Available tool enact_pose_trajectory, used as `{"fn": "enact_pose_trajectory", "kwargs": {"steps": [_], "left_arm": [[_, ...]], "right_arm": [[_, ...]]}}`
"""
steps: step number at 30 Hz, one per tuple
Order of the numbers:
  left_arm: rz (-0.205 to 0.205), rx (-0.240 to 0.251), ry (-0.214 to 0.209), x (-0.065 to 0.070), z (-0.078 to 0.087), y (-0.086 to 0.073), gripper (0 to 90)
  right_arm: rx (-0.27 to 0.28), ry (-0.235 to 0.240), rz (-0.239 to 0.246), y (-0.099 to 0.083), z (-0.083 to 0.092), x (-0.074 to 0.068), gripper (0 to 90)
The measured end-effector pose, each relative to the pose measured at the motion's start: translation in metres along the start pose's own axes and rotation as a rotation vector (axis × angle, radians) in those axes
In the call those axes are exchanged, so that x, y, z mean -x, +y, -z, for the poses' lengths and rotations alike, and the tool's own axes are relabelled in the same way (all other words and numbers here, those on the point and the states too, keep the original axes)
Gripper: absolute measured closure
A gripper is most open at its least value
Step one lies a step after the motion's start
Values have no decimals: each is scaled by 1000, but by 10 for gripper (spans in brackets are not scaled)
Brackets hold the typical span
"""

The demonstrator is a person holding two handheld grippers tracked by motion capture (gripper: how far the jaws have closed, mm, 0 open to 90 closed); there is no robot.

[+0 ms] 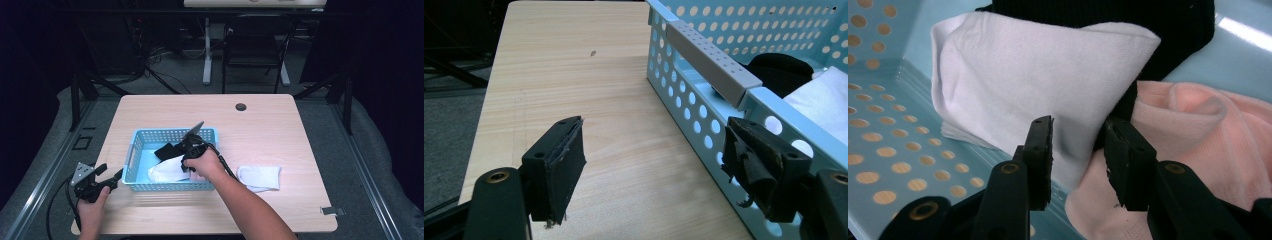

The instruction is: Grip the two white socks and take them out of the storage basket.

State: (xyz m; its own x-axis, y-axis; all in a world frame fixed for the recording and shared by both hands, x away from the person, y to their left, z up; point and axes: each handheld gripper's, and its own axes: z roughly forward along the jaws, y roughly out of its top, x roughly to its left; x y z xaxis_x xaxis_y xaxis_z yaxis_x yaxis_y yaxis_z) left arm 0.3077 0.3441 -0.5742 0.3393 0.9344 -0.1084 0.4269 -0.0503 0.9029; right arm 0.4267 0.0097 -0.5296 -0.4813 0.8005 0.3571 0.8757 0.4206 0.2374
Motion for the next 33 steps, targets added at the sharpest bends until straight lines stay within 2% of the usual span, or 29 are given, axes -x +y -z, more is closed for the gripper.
{"fn": "enact_pose_trajectory", "kwargs": {"steps": [1, 2, 7, 11, 12, 14, 16, 19, 21, 23, 25, 33], "left_arm": [[0, 0, 0, 0, 0, 0, 247], [0, -1, 0, 0, 0, 0, 247], [0, -1, 0, 0, 0, 0, 247], [0, 0, -1, 0, 0, 0, 247], [0, 0, -1, 0, 0, 0, 247], [0, 0, -1, 0, 0, 0, 247], [-1, -1, -1, 0, 0, 0, 247], [-1, -1, -1, 0, 0, 0, 247], [0, -1, -1, 0, 0, 0, 247], [-1, -1, -1, 0, 0, 0, 247], [-1, -2, 0, 0, 0, 0, 247], [-4, -2, 1, 1, -1, 0, 247]], "right_arm": [[-17, 5, 12, 1, 1, 1, 642], [-8, 13, 2, 0, -1, 1, 648], [29, 44, 27, 0, 2, 1, 669], [58, 49, 46, -1, 5, -1, 731], [66, 45, 68, -1, 7, -3, 774], [85, 45, 64, -2, 7, -5, 789], [87, 32, 110, -3, 11, -7, 835], [127, 40, 119, -6, 17, -12, 861], [154, 47, 151, -8, 21, -15, 863], [176, 38, 212, -10, 26, -19, 863], [217, 4, 259, -14, 30, -26, 866], [391, -73, 437, -29, 49, -51, 873]]}}
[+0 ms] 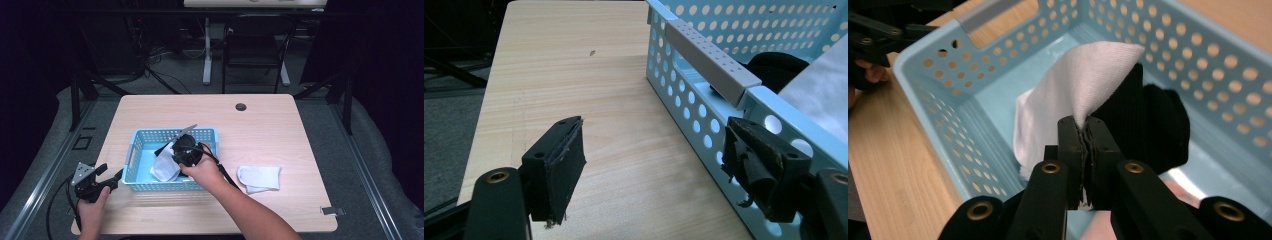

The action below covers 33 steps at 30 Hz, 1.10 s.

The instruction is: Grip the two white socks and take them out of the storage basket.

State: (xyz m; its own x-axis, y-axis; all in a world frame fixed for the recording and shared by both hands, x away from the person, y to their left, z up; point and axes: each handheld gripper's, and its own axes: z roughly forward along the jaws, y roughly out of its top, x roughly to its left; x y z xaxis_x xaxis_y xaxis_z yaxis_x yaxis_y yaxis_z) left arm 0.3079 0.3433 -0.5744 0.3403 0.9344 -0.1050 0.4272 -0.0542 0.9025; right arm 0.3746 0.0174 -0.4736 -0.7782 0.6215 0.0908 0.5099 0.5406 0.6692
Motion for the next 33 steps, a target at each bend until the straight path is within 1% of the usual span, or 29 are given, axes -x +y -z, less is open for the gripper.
{"fn": "enact_pose_trajectory", "kwargs": {"steps": [3, 7, 8, 9, 11, 14, 18, 24, 26, 27, 28, 33], "left_arm": [[-1, -1, 0, 0, 0, 0, 247], [-1, 0, 0, 0, 0, 0, 247], [-1, 0, 0, 0, 0, 0, 247], [-1, -1, 0, 0, 0, 0, 247], [-1, -3, -1, 0, 0, 0, 247], [-1, -2, 0, 0, 0, 0, 247], [-2, -4, 0, 1, 0, 0, 247], [-5, -6, 0, 1, -1, 0, 247], [-4, -6, 0, 1, -1, 0, 247], [-4, -6, 0, 1, -1, 0, 247], [-5, -6, 1, 1, 0, 0, 247], [-7, -8, 0, 1, 0, 0, 247]], "right_arm": [[35, -17, 50, 0, 7, -6, 874], [89, -28, 64, 0, 17, -11, 875], [89, -28, 64, 0, 17, -11, 875], [115, -45, 81, 0, 24, -13, 876], [142, -51, 90, 0, 31, -15, 876], [189, -58, 88, 0, 42, -15, 876], [247, -89, 100, -2, 55, -17, 876], [356, -121, 96, -9, 78, -17, 878], [382, -121, 86, -12, 86, -16, 878], [382, -121, 86, -12, 86, -16, 878], [400, -120, 74, -15, 94, -15, 878], [432, -134, 61, -25, 111, -12, 879]]}}
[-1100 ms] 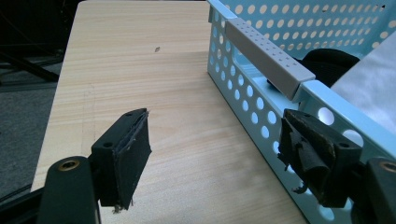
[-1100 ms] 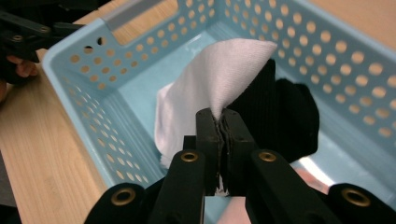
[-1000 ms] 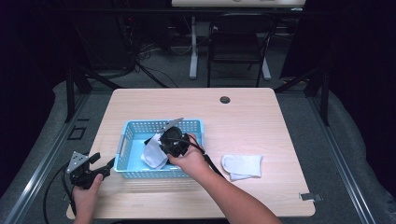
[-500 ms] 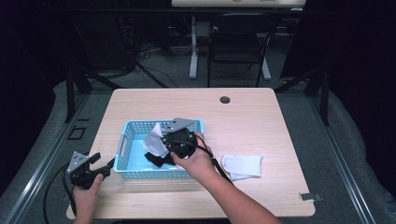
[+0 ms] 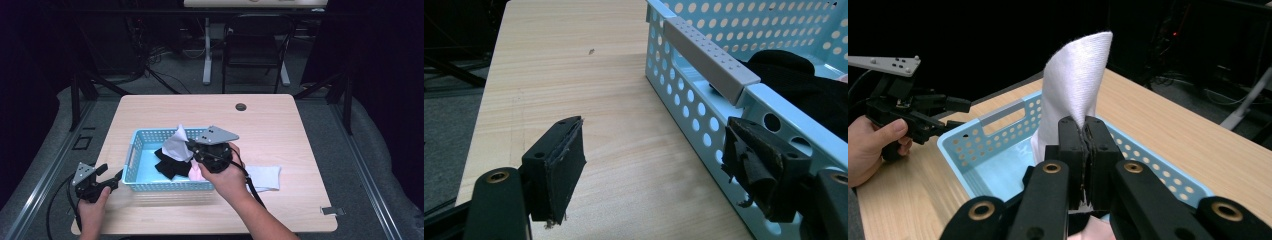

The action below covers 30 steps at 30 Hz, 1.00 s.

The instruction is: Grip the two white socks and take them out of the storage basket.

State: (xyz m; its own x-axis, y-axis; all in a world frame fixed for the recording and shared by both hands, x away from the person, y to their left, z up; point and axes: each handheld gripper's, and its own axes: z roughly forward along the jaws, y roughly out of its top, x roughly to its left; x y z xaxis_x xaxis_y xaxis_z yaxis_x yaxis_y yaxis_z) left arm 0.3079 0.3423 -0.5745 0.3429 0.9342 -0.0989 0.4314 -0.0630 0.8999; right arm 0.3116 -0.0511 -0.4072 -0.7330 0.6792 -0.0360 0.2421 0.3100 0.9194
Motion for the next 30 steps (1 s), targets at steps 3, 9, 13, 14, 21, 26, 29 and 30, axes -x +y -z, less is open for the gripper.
{"fn": "enact_pose_trajectory", "kwargs": {"steps": [3, 9, 13, 14, 21, 26, 29, 30], "left_arm": [[-1, 0, 1, 0, 0, 0, 247], [0, -1, 1, 0, 0, 0, 247], [-1, -1, 3, 0, 0, 0, 247], [-1, -1, 3, 0, 0, 0, 247], [-4, -4, 6, 1, 0, 0, 247], [-2, -3, 5, 0, 0, 0, 247], [-2, -2, 4, 0, 0, 0, 247], [0, -5, 5, 0, 0, 0, 247]], "right_arm": [[11, -7, -11, -2, 11, 4, 879], [15, -36, -33, -10, 37, 13, 880], [25, -59, -59, -18, 55, 22, 879], [23, -66, -65, -20, 59, 25, 880], [20, -115, -98, -30, 85, 40, 879], [11, -147, -120, -38, 100, 48, 879], [-2, -178, -135, -49, 109, 53, 879], [-4, -186, -137, -52, 111, 54, 879]]}}
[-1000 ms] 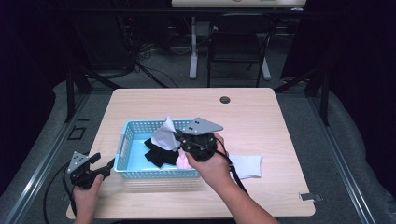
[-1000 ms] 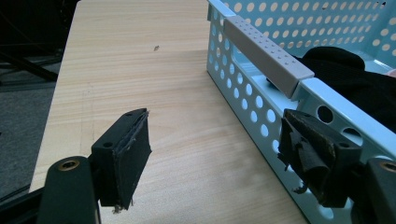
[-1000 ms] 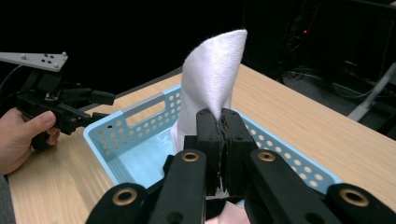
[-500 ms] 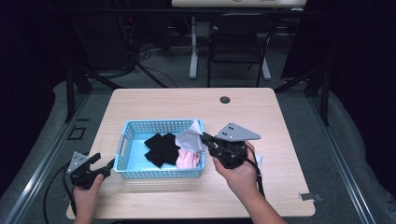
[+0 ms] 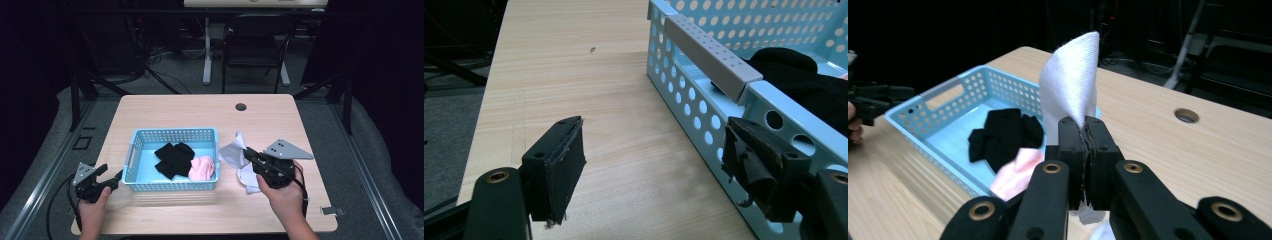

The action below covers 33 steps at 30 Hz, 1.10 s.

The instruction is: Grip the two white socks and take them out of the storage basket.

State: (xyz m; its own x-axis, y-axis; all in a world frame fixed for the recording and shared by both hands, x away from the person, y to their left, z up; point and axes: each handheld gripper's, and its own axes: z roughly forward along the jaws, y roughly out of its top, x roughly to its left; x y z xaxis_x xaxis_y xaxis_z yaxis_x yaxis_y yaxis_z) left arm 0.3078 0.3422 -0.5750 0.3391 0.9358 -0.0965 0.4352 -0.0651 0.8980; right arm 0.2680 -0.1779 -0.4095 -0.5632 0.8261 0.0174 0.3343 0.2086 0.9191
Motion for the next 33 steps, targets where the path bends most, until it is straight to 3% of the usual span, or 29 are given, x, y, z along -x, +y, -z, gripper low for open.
{"fn": "enact_pose_trajectory", "kwargs": {"steps": [9, 21, 25, 33], "left_arm": [[3, -3, 4, 0, 0, 0, 247], [0, -2, 4, 0, -1, 0, 247], [0, 0, 4, 0, -1, 0, 247], [-1, -1, 2, 1, -1, 0, 247]], "right_arm": [[-31, -11, -76, -26, 5, 10, 881], [-79, -8, -168, -60, -13, 18, 880], [-111, -40, -207, -76, -19, 32, 880], [-163, -150, -302, -110, -20, 64, 878]]}}
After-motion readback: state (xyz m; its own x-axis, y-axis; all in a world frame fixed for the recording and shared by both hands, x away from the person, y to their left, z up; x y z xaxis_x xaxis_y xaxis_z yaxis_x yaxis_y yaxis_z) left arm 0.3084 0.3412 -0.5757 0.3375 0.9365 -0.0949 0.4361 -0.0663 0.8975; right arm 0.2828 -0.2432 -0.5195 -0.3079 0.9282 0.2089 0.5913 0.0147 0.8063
